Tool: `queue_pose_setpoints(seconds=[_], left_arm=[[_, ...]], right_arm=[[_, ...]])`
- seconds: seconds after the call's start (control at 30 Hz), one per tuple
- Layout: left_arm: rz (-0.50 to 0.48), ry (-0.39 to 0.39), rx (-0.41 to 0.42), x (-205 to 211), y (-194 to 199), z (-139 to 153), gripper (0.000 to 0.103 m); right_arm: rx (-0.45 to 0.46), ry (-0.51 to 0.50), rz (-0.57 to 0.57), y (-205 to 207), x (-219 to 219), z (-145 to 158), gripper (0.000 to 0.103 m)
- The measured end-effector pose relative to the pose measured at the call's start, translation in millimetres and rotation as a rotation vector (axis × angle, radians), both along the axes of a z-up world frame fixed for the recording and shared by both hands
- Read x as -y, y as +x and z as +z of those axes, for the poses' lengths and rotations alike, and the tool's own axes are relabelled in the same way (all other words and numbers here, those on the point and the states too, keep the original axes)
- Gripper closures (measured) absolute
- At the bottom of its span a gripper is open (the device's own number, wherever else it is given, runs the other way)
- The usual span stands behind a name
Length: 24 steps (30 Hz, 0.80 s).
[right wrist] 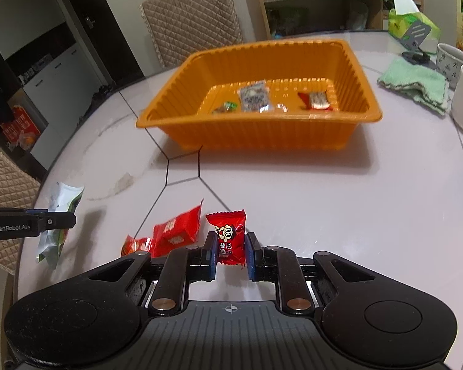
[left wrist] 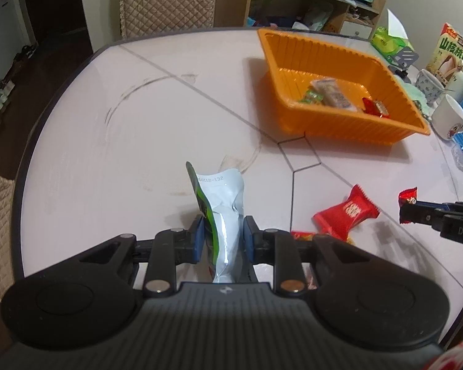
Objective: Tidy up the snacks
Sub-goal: 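Carry the white pouch with the left tool and red candy with the right tool over the tray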
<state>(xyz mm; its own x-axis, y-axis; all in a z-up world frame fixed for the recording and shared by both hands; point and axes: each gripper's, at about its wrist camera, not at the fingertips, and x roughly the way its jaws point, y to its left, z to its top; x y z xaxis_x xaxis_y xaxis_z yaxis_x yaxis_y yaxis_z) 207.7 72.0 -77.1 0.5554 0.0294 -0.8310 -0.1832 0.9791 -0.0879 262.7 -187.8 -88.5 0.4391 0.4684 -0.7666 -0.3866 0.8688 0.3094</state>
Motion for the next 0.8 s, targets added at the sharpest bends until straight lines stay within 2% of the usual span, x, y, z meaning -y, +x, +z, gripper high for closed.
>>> queue_pose_setpoints(seconds=[0.4, 0.67, 0.8], left_arm=[[-0.089, 0.015, 0.106, 16.9, 49.9, 38.0, 0.080], [-0.154, 0.020, 0.188, 37.3, 109.5, 64.8, 0.080], [-0.184, 0.026, 0.204, 48.5, 143.4, 70.7, 0.080]], right_arm=[[0.088, 0.044, -0.044, 44.5, 20.7, 41.2, 0.084], [0.143, 0.075, -0.063, 82.8, 26.5, 59.7, 0.084], [0.158, 0.094, -0.073, 104.6, 25.0, 61.5, 0.084]])
